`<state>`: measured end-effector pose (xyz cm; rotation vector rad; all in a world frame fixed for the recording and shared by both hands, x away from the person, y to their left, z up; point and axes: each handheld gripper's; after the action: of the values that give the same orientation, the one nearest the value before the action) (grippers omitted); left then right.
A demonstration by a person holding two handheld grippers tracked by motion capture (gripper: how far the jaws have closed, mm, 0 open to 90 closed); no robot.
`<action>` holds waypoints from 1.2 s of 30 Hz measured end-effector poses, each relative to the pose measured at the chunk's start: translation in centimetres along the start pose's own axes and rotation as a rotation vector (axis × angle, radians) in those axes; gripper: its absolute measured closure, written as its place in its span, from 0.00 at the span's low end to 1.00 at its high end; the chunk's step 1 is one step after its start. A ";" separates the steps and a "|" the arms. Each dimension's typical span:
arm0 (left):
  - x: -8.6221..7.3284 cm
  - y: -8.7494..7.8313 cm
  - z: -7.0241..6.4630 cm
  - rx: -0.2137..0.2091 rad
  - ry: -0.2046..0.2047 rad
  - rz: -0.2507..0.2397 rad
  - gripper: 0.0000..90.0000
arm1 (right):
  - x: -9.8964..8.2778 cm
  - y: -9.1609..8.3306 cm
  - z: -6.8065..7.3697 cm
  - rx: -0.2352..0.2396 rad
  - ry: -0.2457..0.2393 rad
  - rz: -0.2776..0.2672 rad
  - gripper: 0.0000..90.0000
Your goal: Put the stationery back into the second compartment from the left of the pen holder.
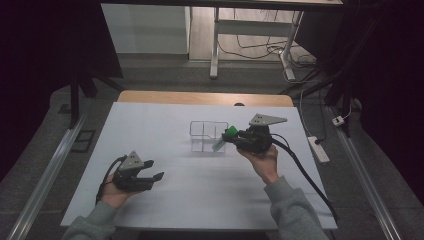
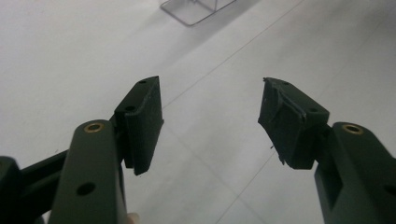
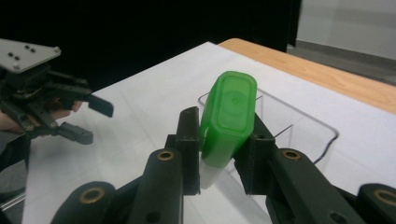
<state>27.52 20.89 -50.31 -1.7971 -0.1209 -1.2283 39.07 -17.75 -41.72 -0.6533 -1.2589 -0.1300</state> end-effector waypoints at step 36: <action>-1.6 -0.4 0.4 0.024 -0.012 0.030 0.35 | 3.0 6.6 -3.4 -0.061 0.036 0.045 0.79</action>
<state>26.76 22.01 -51.28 -1.7800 -0.1145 -1.1896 45.77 -13.39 -42.04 -0.7286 -1.2089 -0.1428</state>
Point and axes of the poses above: each handheld gripper's, and its own axes: y roughly forward along the jaws, x roughly out of its top, z roughly to its left, and after that the axes turned 2 degrees about -x, right-handed
